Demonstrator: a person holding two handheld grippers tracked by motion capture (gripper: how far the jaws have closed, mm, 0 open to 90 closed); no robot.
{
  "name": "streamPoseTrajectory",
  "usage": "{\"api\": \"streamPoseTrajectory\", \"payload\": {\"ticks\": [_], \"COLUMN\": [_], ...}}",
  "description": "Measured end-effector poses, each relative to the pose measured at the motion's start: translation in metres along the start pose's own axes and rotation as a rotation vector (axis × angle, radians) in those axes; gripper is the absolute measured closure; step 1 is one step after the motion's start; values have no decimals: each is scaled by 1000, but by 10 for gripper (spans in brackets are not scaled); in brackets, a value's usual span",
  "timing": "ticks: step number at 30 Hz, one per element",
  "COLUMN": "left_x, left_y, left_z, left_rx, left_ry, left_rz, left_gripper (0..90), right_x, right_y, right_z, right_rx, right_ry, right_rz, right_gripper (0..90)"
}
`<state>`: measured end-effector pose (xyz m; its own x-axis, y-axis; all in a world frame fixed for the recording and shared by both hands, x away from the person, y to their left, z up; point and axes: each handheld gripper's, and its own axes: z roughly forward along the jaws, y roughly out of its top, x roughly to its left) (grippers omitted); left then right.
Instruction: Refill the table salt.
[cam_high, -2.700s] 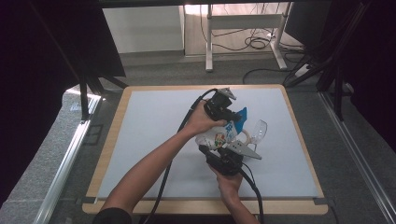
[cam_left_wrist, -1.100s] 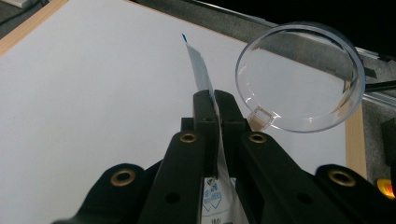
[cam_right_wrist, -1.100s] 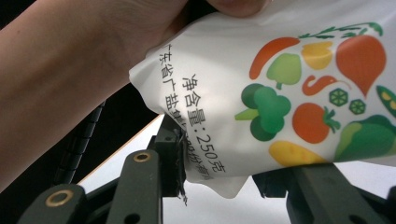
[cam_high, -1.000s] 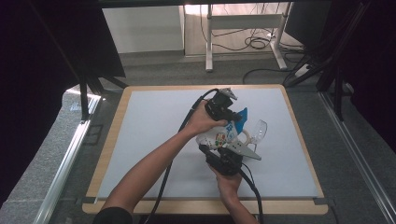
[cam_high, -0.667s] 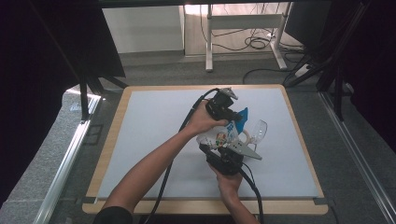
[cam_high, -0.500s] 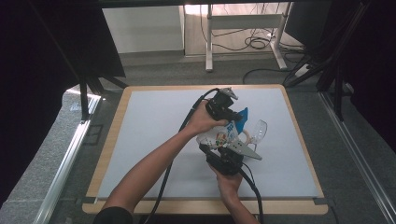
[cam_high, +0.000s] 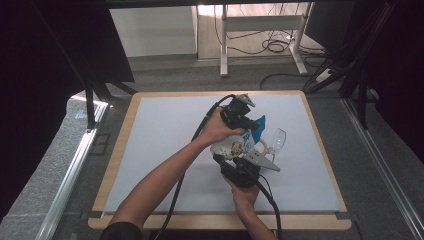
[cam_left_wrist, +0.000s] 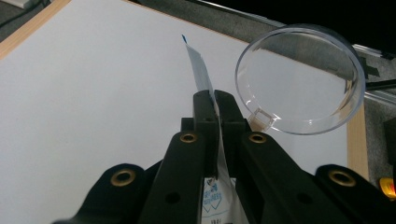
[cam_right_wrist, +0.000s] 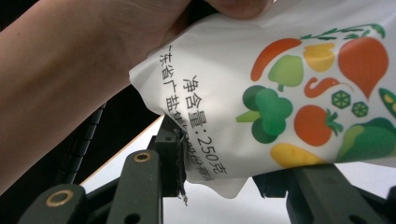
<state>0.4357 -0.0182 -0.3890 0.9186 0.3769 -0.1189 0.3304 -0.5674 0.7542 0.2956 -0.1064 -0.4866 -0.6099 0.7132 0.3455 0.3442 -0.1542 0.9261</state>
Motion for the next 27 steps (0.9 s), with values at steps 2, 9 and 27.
{"api": "streamPoseTrajectory", "payload": {"ticks": [2,9,27], "left_x": [0,1,3], "left_y": [0,0,-1], "left_z": [-1,-1,0], "left_rx": [-1,0,11], "left_ry": [0,2,10], "left_rz": [-1,0,-10], "left_gripper": [896,896,896], "right_x": [0,1,-1], "right_y": [0,0,0], "right_z": [0,1,3], "right_rx": [-1,-2,2], "right_ry": [0,1,11], "right_rz": [2,-2,5], "right_gripper": [603,603,604]}}
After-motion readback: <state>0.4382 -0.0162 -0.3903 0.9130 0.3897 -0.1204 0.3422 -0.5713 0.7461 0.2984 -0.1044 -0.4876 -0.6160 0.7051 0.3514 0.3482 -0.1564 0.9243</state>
